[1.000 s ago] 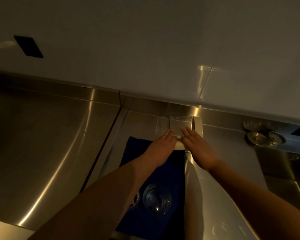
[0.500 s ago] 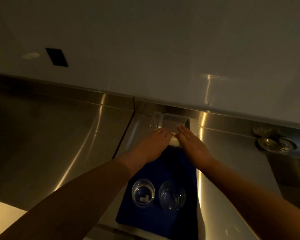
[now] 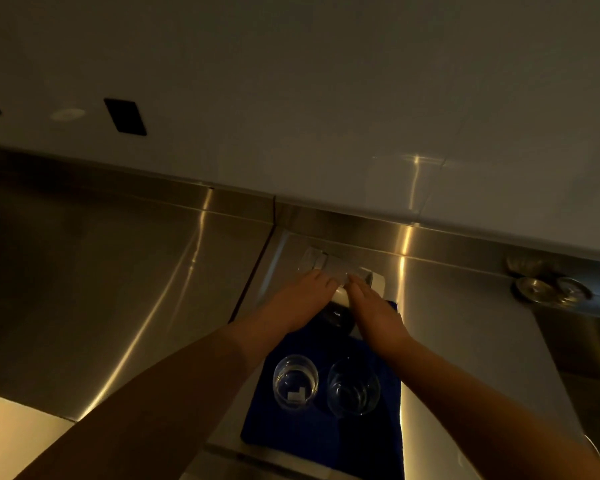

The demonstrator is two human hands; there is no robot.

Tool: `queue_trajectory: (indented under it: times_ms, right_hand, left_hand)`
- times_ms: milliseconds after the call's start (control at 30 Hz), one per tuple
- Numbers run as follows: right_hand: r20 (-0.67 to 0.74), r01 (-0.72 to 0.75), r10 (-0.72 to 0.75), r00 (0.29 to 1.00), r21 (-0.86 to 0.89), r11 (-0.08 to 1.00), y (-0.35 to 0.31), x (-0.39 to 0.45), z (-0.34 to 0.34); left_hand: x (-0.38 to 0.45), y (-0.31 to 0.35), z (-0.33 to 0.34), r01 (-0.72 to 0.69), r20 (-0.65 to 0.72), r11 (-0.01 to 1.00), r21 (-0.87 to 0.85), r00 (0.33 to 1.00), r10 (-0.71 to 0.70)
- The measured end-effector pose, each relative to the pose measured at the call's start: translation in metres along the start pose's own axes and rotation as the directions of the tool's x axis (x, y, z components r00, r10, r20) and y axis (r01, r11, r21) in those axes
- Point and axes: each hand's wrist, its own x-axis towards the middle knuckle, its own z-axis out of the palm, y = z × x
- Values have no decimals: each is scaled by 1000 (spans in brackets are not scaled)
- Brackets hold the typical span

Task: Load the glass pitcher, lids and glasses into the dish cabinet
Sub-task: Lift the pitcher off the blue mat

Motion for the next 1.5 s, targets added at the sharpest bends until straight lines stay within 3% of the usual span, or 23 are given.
queue_trajectory:
  times_ms: [167, 367, 500, 700, 833, 1133, 1500]
  right_hand:
    - [14, -53, 53, 998, -4, 999, -1, 0, 5]
    - [27, 21, -22, 999, 28, 999, -1, 12, -4]
    - [108, 143, -145, 983, 24, 989, 7, 21, -16]
    - [200, 290, -261, 944, -128, 948, 6, 47, -35]
    - [250, 343, -300, 920, -151, 927, 6, 59, -43]
    - [224, 288, -256, 940, -120, 950, 6, 59, -45]
    - [155, 231, -211, 965, -126, 965, 12, 57, -47]
  left_hand:
    - [4, -5, 5, -13, 18, 1000, 9, 1000, 13]
    - [7, -15, 7, -40, 24, 999, -13, 999, 40]
    - [9, -13, 6, -179, -72, 984, 9, 981, 180]
    - [11, -6, -6, -386, -277, 914, 123, 871, 405]
    - [10, -4, -10, -448, -276, 887, 111, 843, 461]
    - [16, -6, -13, -520, -228, 837, 171, 806, 547]
    - [7, -19, -5, -469, -287, 864, 183, 815, 503]
